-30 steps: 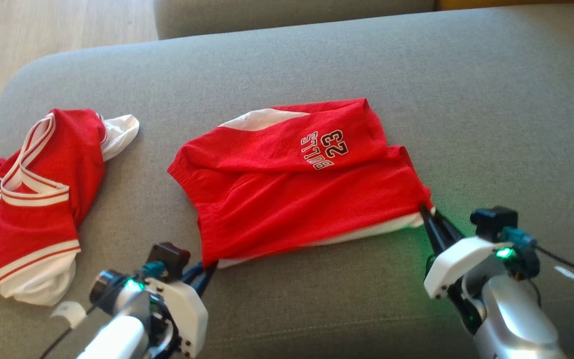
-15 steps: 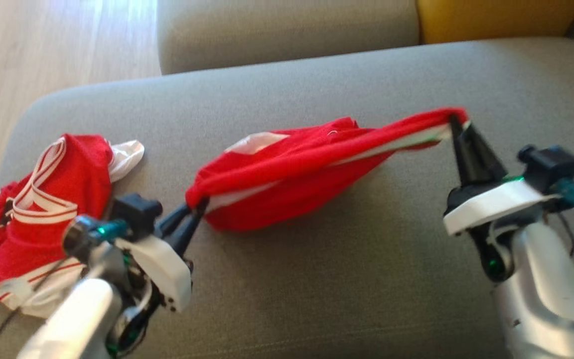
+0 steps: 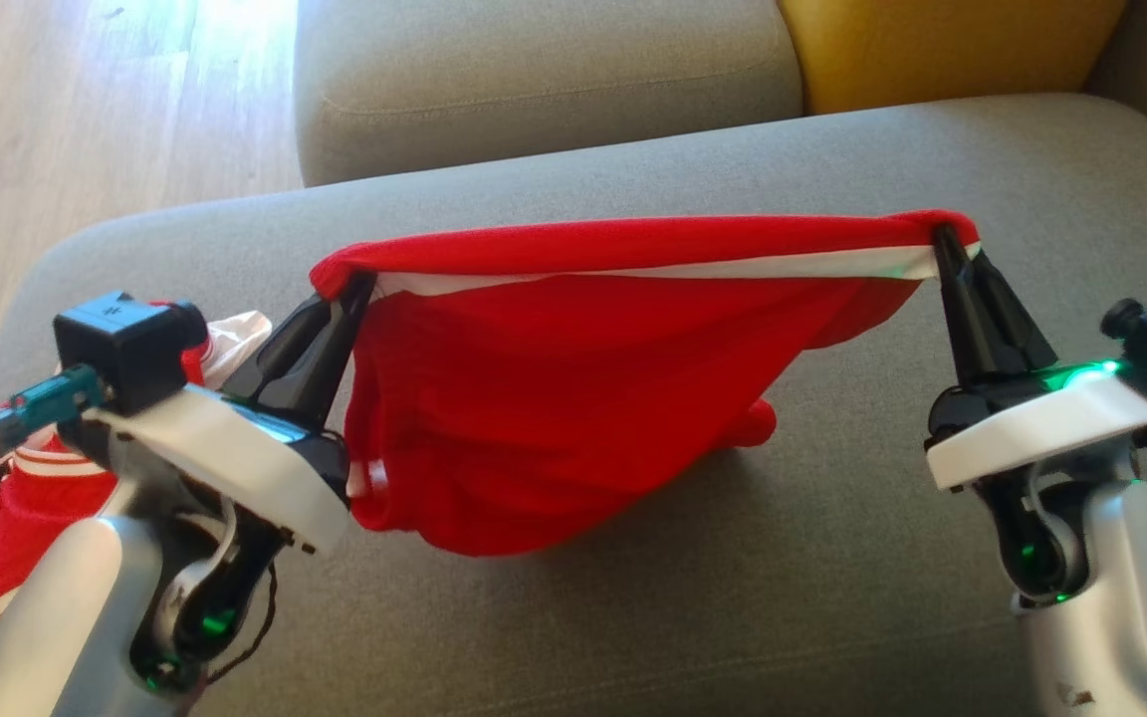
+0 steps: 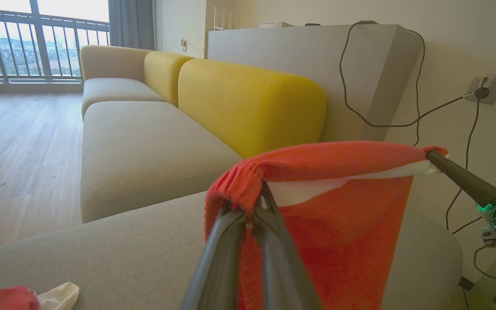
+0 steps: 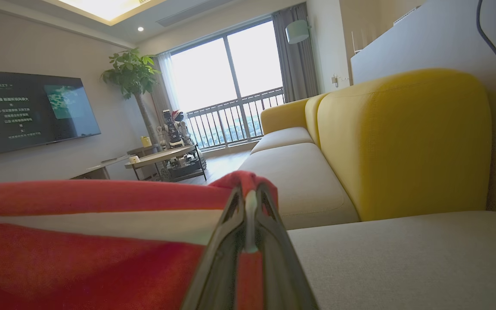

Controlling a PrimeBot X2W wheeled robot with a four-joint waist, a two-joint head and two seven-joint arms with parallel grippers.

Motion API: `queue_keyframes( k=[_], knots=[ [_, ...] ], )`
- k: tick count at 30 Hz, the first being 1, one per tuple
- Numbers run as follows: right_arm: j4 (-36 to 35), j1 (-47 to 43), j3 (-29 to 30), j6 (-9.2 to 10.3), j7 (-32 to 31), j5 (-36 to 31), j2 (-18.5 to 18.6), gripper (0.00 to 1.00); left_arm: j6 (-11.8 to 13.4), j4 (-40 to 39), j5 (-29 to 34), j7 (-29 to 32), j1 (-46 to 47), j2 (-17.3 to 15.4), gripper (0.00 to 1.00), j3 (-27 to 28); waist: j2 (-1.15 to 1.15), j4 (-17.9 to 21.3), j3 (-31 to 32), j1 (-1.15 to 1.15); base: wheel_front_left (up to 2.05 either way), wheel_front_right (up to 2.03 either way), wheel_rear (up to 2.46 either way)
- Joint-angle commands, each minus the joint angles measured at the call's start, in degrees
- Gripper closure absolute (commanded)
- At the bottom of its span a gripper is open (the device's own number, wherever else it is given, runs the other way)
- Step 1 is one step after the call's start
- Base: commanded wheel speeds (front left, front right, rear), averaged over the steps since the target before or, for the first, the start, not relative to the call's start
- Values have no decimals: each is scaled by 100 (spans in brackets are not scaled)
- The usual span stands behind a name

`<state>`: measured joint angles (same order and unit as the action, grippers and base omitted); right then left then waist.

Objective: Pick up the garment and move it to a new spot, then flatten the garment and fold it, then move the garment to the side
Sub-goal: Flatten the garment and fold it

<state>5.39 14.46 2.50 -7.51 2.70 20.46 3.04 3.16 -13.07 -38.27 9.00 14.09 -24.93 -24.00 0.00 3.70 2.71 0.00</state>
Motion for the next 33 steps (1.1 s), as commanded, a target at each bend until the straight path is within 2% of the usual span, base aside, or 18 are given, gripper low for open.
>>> queue_keyframes(
  k=[1, 6, 9, 13, 17, 19, 22, 24, 25, 26, 30, 33],
  knots=[
    [-277, 183, -69, 2, -64, 95, -16, 100, 65, -225, -50, 24, 233, -117, 100, 352, 0, 7, -13, 0, 0, 0, 0],
    [-480, 308, 25, 2, -317, 144, -16, 100, 133, -271, -113, 191, 342, -128, 100, 370, 0, 46, -146, 0, 0, 0, 0],
    [-409, 897, -14, 2, -605, 200, -16, 100, 22, -76, -258, 609, 925, -108, 100, 287, 0, 83, -582, 0, 0, 0, 0],
    [39, 2073, -77, 2, -896, 131, -16, 100, -204, 453, -317, 1105, 2156, -16, 100, 182, 0, 114, -1329, 0, 0, 0, 0],
    [903, 3649, -70, 2, -937, 39, -16, 100, -458, 1376, 24, 1316, 3787, 107, 100, 60, 0, 169, -2078, 0, 0, 0, 0],
    [1365, 4476, -72, 2, -696, -91, -16, 100, -482, 1969, 286, 1164, 4613, 241, 100, 61, 0, 199, -2390, 0, 0, 0, 0],
    [2042, 5544, 67, 2, -54, -350, -16, 100, -406, 2855, 679, 590, 5708, 493, 100, 137, 0, 245, -2762, 0, 0, 0, 0],
    [2469, 6072, 222, 2, 436, -450, -16, 100, -345, 3367, 916, 87, 6265, 638, 100, 173, 0, 267, -2927, 0, 0, 0, 0],
    [2469, 6072, 222, 2, 436, -450, -16, 100, -345, 3367, 916, 87, 6265, 638, 100, 173, 0, 267, -2927, 0, 0, 0, 0],
    [2845, 6420, 333, 2, 848, -485, -16, 100, -339, 3788, 1059, -393, 6648, 780, 100, 183, 0, 276, -3047, 0, 0, 0, 0],
    [3290, 6608, 321, 2, 1128, -490, -16, 100, -411, 4347, 1280, -992, 6921, 917, 100, 57, 0, 259, -3165, 0, 0, 0, 0],
    [3748, 6403, 123, 2, 1202, -428, -16, 100, -577, 4845, 1442, -1342, 6821, 1019, 100, -199, 0, 237, -3194, 0, 0, 0, 0]
  ],
)
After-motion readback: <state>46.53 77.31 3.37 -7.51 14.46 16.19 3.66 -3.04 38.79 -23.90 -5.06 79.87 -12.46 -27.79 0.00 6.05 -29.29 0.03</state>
